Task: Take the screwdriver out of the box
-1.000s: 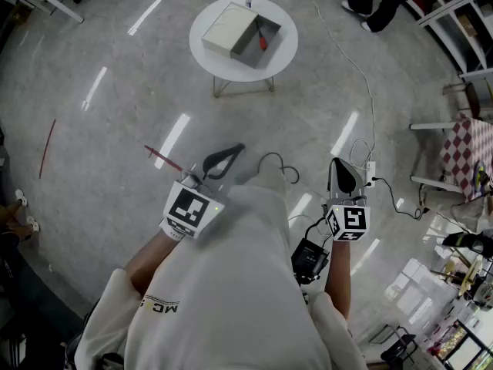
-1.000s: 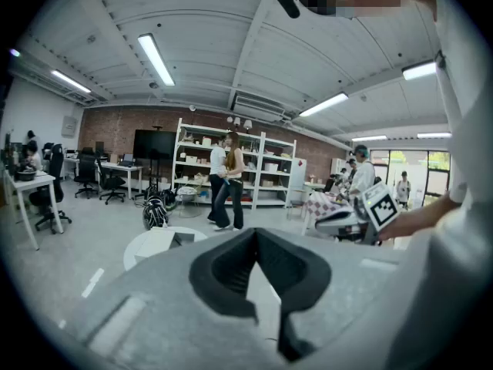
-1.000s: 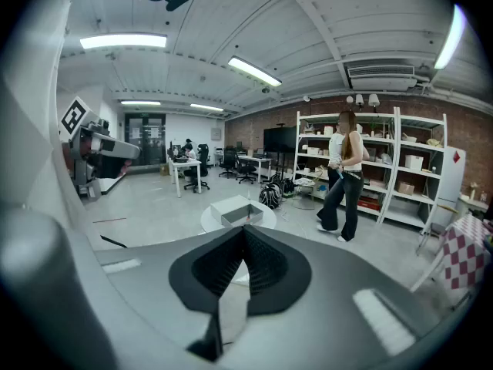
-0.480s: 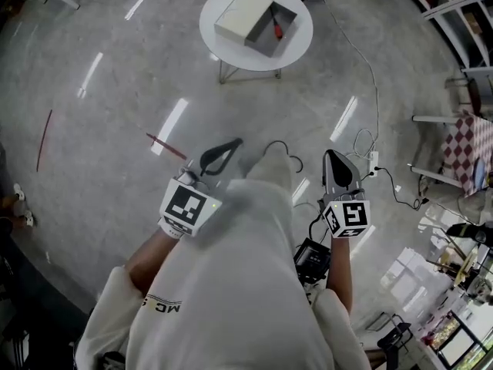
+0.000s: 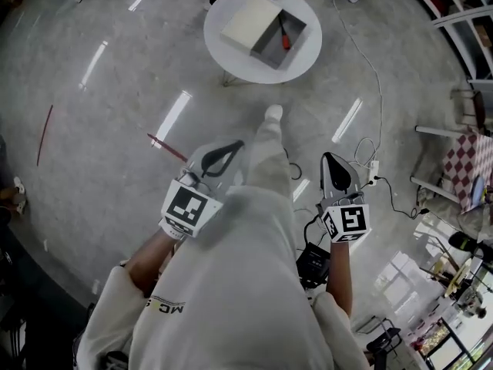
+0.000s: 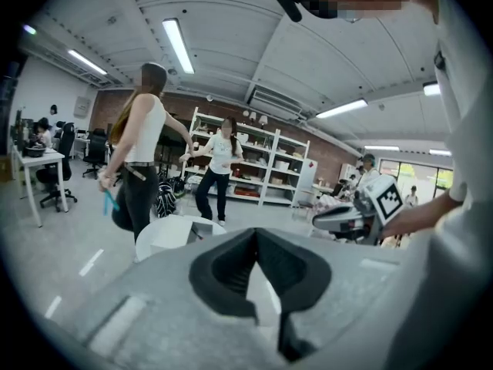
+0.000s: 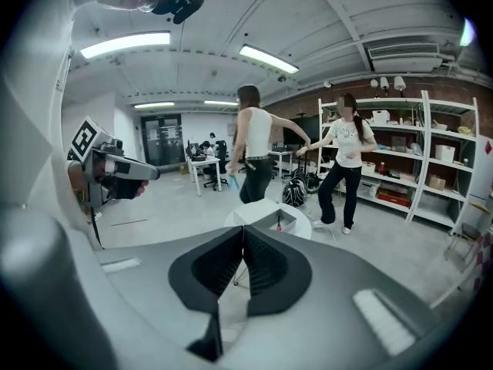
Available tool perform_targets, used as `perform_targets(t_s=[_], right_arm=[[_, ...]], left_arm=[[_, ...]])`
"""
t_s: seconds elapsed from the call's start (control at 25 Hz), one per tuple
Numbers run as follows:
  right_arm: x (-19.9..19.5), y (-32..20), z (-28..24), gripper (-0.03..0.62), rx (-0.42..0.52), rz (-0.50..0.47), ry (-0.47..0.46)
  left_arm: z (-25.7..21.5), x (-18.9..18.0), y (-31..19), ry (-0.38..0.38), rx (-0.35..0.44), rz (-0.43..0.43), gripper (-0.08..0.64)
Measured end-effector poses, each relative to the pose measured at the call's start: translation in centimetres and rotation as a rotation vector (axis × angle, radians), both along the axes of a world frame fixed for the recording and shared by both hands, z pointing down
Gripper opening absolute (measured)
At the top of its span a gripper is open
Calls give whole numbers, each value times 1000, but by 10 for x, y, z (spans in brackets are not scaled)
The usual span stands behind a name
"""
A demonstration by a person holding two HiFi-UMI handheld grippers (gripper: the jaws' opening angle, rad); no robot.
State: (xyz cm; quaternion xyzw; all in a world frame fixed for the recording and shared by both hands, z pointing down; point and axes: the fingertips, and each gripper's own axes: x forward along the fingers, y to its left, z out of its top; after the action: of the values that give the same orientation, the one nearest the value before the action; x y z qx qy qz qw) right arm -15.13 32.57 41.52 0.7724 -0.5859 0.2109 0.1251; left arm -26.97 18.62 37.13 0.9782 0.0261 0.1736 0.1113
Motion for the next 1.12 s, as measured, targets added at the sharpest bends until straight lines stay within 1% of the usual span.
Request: perform_targets(t_s=[0.08, 0.16, 0.32, 0.48, 0.56, 0.64, 0.8, 1.0, 1.12], right_arm=[[36, -29, 4, 0, -7, -15, 4], [76, -59, 2, 5, -11, -34, 6], [136, -99, -14, 49, 9, -49, -38], [217, -158, -13, 51, 16, -122, -62], [246, -188, -8, 51, 28, -183, -77], [262, -214, 1, 49, 26, -244, -84], [276, -258, 26, 34, -14, -329, -101], [291, -291, 59, 40, -81, -360, -171], [301, -310, 88, 45, -134, -357, -206]], left_arm=[[5, 30, -24, -8, 1, -8, 0], [4, 61, -47, -11, 4, -34, 0], [-7, 110, -74, -29, 24, -72, 0], [-4, 200, -112, -47, 40, -99, 0], [-2, 234, -130, -52, 53, -141, 0], [0, 255, -144, -57, 57, -195, 0], [9, 278, -170, -80, 64, -267, 0], [23, 300, -188, -133, 34, -305, 0], [37, 309, -203, -162, 17, -323, 0]])
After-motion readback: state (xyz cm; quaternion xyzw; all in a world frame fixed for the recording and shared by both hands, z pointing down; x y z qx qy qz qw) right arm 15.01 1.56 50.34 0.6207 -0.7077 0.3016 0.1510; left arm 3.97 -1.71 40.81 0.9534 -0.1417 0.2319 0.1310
